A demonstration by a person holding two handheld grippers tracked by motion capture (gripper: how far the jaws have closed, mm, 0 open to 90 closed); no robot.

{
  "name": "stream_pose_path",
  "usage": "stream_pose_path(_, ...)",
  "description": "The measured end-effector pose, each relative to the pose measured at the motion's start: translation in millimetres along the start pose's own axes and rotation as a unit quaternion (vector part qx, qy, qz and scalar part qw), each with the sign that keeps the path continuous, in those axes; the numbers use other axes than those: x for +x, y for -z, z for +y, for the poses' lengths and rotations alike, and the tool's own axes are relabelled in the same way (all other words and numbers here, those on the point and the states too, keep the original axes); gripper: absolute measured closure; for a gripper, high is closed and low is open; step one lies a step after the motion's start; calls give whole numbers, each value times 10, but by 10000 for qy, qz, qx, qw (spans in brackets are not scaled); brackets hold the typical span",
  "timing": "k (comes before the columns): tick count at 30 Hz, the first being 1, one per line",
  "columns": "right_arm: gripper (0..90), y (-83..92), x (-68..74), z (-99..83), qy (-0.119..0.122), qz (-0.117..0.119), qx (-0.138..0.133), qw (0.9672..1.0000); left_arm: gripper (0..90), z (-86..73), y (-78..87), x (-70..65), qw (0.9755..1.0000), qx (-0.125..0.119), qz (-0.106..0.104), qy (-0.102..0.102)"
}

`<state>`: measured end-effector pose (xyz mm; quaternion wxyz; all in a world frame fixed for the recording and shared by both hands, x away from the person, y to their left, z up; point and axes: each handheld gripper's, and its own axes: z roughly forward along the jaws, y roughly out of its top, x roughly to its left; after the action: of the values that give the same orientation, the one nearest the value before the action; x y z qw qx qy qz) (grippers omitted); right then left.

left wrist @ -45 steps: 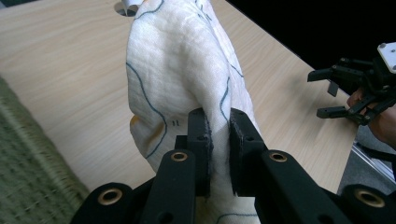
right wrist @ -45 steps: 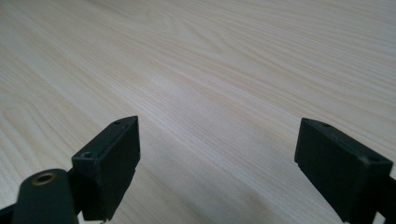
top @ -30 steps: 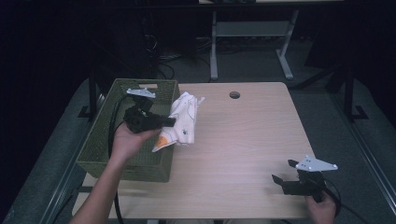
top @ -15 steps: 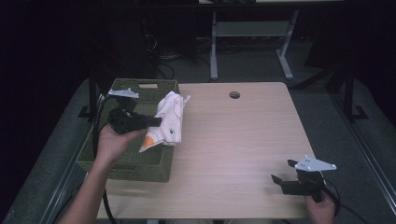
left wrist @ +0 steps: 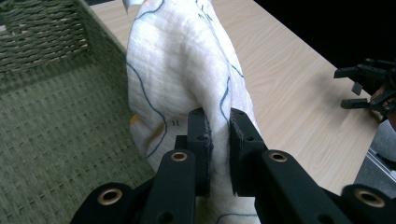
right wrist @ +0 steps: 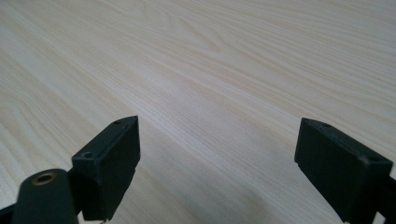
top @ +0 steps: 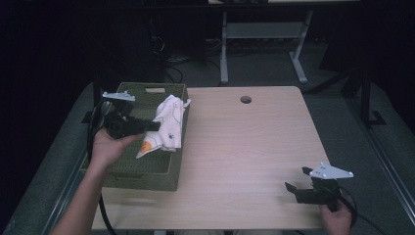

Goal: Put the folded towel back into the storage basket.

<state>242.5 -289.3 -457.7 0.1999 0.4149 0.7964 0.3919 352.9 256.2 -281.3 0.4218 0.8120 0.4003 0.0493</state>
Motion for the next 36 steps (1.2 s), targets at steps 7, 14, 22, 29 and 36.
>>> stream_pose_path(7, 138, -9, -17, -8, -16, -33, 22, 10000, 814, -67, 39, 134, 9999, 25, 45, 109)
stream_pose_path(14, 138, -7, -28, -19, -54, -56, 27, 10000, 814, -107, 90, 249, 9998, 9, 68, 175)
stream_pose_path(22, 138, -27, -42, -20, -66, -77, 61, 9999, 813, -147, 140, 392, 9996, 73, 183, 215)
stream_pose_path(29, 138, -49, -56, -19, -88, -103, 120, 9998, 813, -171, 140, 505, 9992, 197, 269, 216)
stream_pose_path(36, 138, -63, -68, -24, -96, -111, 147, 9998, 809, -232, 51, 604, 9986, 422, 305, 104)
